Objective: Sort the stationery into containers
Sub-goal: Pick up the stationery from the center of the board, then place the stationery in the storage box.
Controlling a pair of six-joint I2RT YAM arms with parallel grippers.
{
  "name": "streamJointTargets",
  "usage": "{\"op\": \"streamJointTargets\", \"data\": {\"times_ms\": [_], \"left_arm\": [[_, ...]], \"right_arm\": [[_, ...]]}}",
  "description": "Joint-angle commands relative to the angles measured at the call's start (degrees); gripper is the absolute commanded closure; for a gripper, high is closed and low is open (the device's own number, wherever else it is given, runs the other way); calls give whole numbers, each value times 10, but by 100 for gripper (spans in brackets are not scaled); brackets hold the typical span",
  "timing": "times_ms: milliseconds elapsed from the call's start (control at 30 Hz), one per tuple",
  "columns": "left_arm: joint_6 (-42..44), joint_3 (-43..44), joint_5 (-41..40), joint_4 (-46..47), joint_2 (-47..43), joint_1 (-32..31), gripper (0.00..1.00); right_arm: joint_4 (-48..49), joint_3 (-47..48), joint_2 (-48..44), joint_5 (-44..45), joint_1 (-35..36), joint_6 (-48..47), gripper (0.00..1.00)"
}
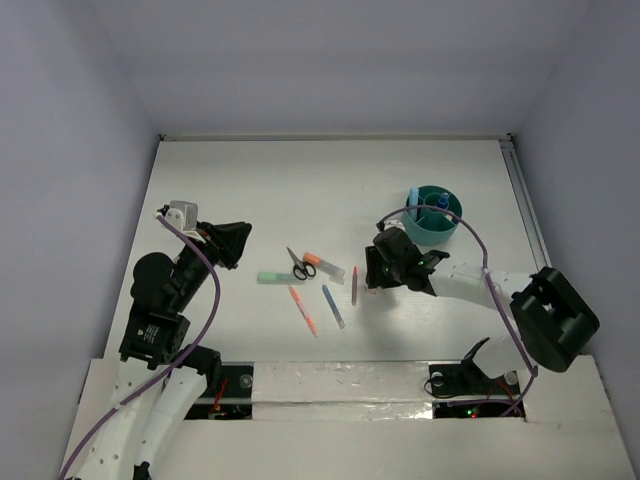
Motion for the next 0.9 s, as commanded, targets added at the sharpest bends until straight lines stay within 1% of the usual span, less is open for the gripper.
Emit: {"op": "streamJointTargets", "data": {"times_ms": [0, 33, 67, 100, 133, 167, 200, 267, 300, 367, 400, 433, 467, 533, 567, 600, 667, 733, 800, 867], "left_arm": [[0, -1, 11, 23, -2, -3, 87], [0, -2, 11, 23, -3, -3, 87], [0, -1, 11, 23, -3, -3, 87], [0, -1, 11, 23, -3, -3, 87], [0, -1, 11, 24, -2, -3, 87], [0, -2, 12, 24, -2, -3, 87], [-1, -1, 13, 25, -2, -3, 87], [0, -1, 14, 27, -2, -3, 87], [0, -3, 14, 26, -2, -3, 87], [0, -2, 14, 26, -2, -3, 87], [0, -3, 14, 26, -2, -3, 87], [0, -3, 15, 25, -2, -3, 87], [0, -2, 14, 25, -2, -3, 87], [-1, -2, 14, 25, -3, -3, 87], [0, -3, 15, 26, -2, -3, 87], [-1, -2, 16, 26, -3, -3, 87], [-1, -3, 17, 27, -3, -3, 87], [-1, -2, 18, 26, -3, -3, 87], [0, -2, 18, 28, -2, -3, 87], [0, -2, 16, 24, -4, -3, 87]], "right_arm": [[21, 23, 11, 16, 2, 16, 47], [20, 22, 11, 23, 2, 19, 51], [17, 20, 8, 39, 2, 19, 63], [13, 20, 6, 45, 2, 19, 70], [10, 22, -1, 52, 2, 19, 75], [6, 25, -7, 58, 2, 18, 85], [-3, 29, -13, 75, 2, 16, 89], [-12, 39, -43, 95, 2, 6, 92], [-19, 52, -54, 130, 2, 2, 93], [-25, 67, -87, 172, 2, -17, 95], [-25, 75, -98, 208, -6, -26, 95], [-25, 88, -109, 220, -18, -42, 95], [-20, 93, -122, 227, -49, -50, 95], [6, 97, -166, 223, -91, -75, 95], [19, 95, -179, 217, -139, -80, 95], [40, 94, -200, 204, -163, -83, 95], [74, 90, -209, 204, -199, -90, 95], [91, 89, -199, 218, -245, -84, 96], [126, 86, -184, 191, -288, -79, 96], [141, 92, -147, 182, -312, -78, 96]]}}
